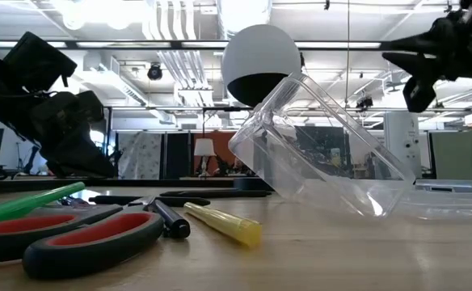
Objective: Pick & place school supplies into a supply box
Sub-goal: Put the black scissors into the transparent supply box
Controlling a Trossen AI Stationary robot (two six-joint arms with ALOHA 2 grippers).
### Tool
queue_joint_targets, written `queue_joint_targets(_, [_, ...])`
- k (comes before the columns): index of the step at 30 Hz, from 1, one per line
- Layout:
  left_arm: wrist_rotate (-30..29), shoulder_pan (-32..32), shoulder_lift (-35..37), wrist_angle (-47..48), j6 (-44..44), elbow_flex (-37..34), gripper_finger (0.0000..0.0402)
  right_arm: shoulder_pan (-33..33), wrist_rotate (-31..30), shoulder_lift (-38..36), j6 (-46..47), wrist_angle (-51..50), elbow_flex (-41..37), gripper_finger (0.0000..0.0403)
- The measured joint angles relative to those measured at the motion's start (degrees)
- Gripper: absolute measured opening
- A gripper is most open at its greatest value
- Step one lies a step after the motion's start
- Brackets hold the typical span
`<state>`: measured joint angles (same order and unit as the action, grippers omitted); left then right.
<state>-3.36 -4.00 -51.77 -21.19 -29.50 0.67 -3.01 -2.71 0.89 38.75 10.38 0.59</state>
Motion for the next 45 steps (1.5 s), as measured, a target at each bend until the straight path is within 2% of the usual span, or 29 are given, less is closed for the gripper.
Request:
queue_joint_targets(2, [0.0, 0.0, 0.0, 0.0, 0.0, 0.0, 0.004, 0.0, -3.8, 0.0, 4.5, 0.6, 0.0, 0.0068])
queue_joint_targets(5, [0.0, 0.0, 0.0, 0.0, 0.0, 0.0, 0.004, 0.0, -6.2, 0.0, 5.1, 0.7, 0.0, 0.0068])
queue_joint_targets(9, [0.0, 0.0, 0.0, 0.0, 0.0, 0.0, 0.004, 0.0, -6.3, 0.0, 5.9, 0.9, 0.0, 0.0068])
queue_joint_targets(15, [0.0, 0.0, 0.0, 0.0, 0.0, 0.0, 0.004, 0.0, -6.3, 0.0, 19.2, 1.0, 0.0, 0.0068])
queue_joint_targets(19, [-0.4, -0.1, 0.0, 0.1, 0.3, 0.0, 0.004, 0.0, -7.1, 0.0, 22.9, 1.0, 0.0, 0.0068])
queue_joint_targets(23, [-11.3, -1.0, -0.1, 1.4, 4.8, 0.0, 0.004, -0.1, -13.3, 0.0, 22.8, 1.0, 0.0, 0.0068])
queue_joint_targets(25, [-14.3, -0.9, 0.0, 1.3, 5.3, 0.1, 0.004, -0.1, -15.8, 0.0, 22.9, 1.2, 0.0, 0.0068])
queue_joint_targets(33, [-15.2, -1.1, 0.0, 0.7, 5.3, 0.0, 0.004, 0.0, -17.1, 0.1, 19.9, 0.9, 0.0, 0.0068])
queue_joint_targets(35, [-15.8, -1.3, -0.1, -2.5, -0.4, 0.1, 0.004, 0.0, -17.5, 0.1, 19.9, 0.7, 0.0, 0.0068])
queue_joint_targets(39, [-15.9, -1.5, 0.6, -7.4, -35.8, 1.6, 0.004, 0.0, -19.2, 0.1, 21.0, 0.7, 0.0, 0.0068])
queue_joint_targets(40, [-16.7, -1.8, 0.7, -7.3, -42.2, 2.1, 0.004, 0.0, -19.4, 0.1, 21.1, 0.7, 0.0, 0.0068])
queue_joint_targets(42, [-17.7, -1.8, 0.1, -7.2, -45.0, 2.8, 0.004, 0.0, -19.5, 0.1, 21.1, 0.7, 0.0, 0.0068])
queue_joint_targets(45, [-18.1, -1.8, -0.8, -7.0, -40.0, 4.7, 0.004, 0.0, -19.8, 0.4, 21.0, 0.7, 0.0, 0.0068])
